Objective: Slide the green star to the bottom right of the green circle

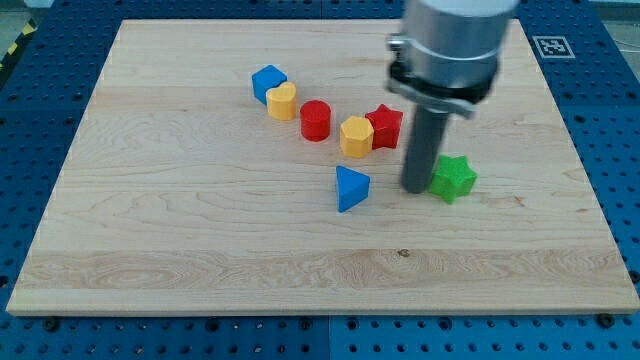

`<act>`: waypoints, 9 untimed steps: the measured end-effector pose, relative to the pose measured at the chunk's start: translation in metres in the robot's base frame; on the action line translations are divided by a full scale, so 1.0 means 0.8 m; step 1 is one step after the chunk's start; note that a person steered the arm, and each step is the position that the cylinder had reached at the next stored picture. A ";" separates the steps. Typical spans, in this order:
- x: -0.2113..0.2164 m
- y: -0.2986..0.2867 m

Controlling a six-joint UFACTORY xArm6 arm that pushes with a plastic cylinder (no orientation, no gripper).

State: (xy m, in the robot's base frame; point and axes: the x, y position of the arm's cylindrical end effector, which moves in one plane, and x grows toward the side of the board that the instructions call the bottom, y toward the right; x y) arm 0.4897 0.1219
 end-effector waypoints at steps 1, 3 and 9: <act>-0.019 0.081; 0.043 0.073; 0.083 0.102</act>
State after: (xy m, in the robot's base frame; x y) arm 0.5565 0.2032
